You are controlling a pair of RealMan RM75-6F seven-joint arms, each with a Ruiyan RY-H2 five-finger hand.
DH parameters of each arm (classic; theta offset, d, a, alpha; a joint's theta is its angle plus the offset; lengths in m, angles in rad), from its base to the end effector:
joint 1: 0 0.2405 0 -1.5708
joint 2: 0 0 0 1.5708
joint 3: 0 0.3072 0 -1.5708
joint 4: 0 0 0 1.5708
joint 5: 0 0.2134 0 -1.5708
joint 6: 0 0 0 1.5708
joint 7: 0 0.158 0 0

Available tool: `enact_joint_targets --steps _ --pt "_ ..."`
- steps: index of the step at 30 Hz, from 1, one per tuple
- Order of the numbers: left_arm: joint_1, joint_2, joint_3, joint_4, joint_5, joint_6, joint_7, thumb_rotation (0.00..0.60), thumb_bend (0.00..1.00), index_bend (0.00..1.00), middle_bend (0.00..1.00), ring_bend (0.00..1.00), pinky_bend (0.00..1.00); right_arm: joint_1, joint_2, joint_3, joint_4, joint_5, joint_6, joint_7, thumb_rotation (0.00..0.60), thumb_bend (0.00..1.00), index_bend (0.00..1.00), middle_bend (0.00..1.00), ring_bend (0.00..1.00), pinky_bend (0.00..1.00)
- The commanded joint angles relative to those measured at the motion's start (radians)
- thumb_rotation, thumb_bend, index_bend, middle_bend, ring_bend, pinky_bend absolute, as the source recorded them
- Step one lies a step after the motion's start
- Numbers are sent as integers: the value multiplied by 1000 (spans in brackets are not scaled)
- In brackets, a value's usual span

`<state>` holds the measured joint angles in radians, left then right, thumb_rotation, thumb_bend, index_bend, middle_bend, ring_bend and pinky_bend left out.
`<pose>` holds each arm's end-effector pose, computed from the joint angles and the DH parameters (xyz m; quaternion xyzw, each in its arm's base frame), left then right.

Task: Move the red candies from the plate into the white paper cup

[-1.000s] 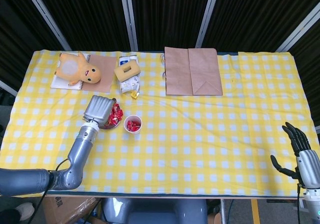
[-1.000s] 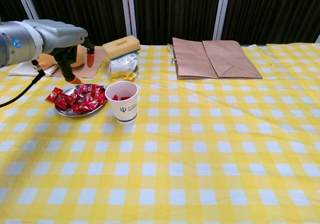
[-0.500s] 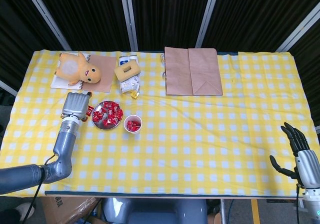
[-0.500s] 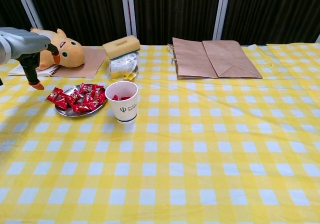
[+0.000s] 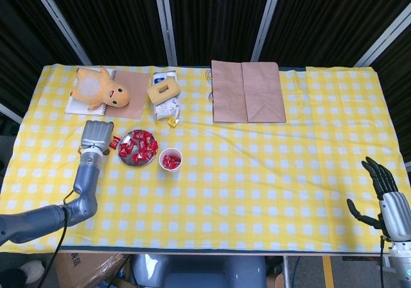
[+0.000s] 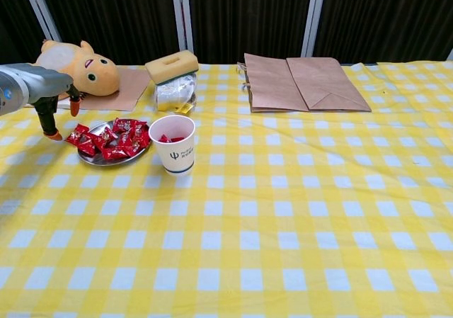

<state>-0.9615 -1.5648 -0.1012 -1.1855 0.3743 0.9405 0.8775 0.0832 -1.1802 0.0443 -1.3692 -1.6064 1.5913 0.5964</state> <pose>-0.2476 0.4782 0.0102 -0.7016 -0.3482 -0.1154 0.6109 -0.3787 -0.1990 0.1866 0.5231 -0.4553 0.5447 0.4715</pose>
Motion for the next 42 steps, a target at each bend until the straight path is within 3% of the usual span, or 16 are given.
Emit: enact_joint_targets --steps 1,21,33,42 --pt "1 -28 -6 44 -7 -24 1 600 249 363 973 1000 1000 -1 2 0 -1 0 1 5 600 424 0 0 0 0" --pt "12 -95 -31 122 37 -69 -18 600 317 410 973 1000 1000 -6 5 2 -1 1 11 11 600 424 0 0 0 0" --pt "25 -79 -33 102 42 -71 -10 600 399 441 974 1000 1000 -5 3 4 1 1 10 8 600 423 0 0 0 0" --pt "42 -58 -29 70 53 -57 -14 600 452 522 977 1000 1000 -6 1 5 2 2 10 5 600 424 0 0 0 0"
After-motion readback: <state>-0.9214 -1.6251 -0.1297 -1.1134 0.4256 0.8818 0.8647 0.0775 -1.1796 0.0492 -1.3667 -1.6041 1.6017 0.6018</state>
